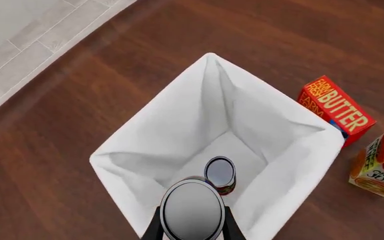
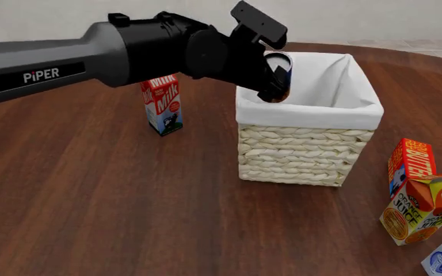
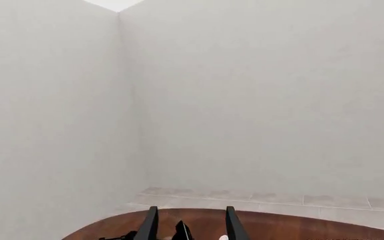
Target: Pick up the alphabet soup and the tomato sauce, and put them in the basket.
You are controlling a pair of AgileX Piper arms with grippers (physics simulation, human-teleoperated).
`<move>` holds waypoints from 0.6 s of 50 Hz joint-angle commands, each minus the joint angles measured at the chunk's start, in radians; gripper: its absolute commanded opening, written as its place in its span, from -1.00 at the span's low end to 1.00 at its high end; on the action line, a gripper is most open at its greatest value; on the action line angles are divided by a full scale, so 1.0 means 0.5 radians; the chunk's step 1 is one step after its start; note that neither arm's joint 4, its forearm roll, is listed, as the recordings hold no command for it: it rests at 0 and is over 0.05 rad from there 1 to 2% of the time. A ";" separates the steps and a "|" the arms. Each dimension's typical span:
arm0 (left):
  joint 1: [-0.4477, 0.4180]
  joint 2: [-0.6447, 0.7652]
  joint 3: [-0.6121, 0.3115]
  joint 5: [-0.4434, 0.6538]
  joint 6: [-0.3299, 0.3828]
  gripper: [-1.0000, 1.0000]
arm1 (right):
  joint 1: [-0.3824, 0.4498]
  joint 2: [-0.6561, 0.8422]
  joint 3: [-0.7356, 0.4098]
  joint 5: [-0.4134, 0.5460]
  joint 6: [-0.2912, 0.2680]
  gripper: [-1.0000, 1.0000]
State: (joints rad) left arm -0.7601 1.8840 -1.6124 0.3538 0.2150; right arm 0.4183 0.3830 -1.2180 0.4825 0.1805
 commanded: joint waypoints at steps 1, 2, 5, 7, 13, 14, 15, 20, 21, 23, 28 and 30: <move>0.003 0.056 -0.032 -0.019 0.033 -1.00 | -0.015 -0.001 0.014 -0.005 0.008 1.00; 0.001 0.059 -0.030 -0.022 0.033 -1.00 | -0.016 0.000 0.015 -0.007 0.009 1.00; -0.001 0.071 -0.028 -0.026 0.033 -1.00 | -0.019 0.003 0.018 -0.013 0.011 1.00; -0.002 0.080 -0.027 -0.030 0.035 -1.00 | -0.020 0.005 0.020 -0.015 0.012 1.00; -0.006 0.103 -0.038 -0.032 0.041 -1.00 | -0.023 -0.009 0.012 0.009 0.015 1.00; -0.005 0.105 -0.041 -0.032 0.040 -1.00 | -0.023 -0.010 0.011 0.010 0.015 1.00; -0.005 0.107 -0.041 -0.032 0.041 -1.00 | -0.025 -0.009 0.009 0.011 0.014 1.00; -0.009 0.118 -0.049 -0.027 0.030 -1.00 | -0.026 -0.002 0.009 0.005 0.015 1.00; -0.003 0.124 -0.058 -0.023 0.028 -1.00 | -0.026 -0.002 0.009 0.005 0.016 1.00; 0.003 0.131 -0.070 -0.014 0.026 1.00 | -0.025 -0.001 0.007 0.006 0.016 1.00; 0.019 0.133 -0.080 -0.013 0.039 1.00 | -0.024 -0.002 0.003 0.012 0.016 1.00; 0.022 0.131 -0.081 -0.011 0.040 1.00 | -0.022 -0.003 0.002 0.013 0.016 1.00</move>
State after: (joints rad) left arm -0.7546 1.9384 -1.6426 0.3441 0.2213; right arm 0.4067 0.3820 -1.2143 0.4858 0.1879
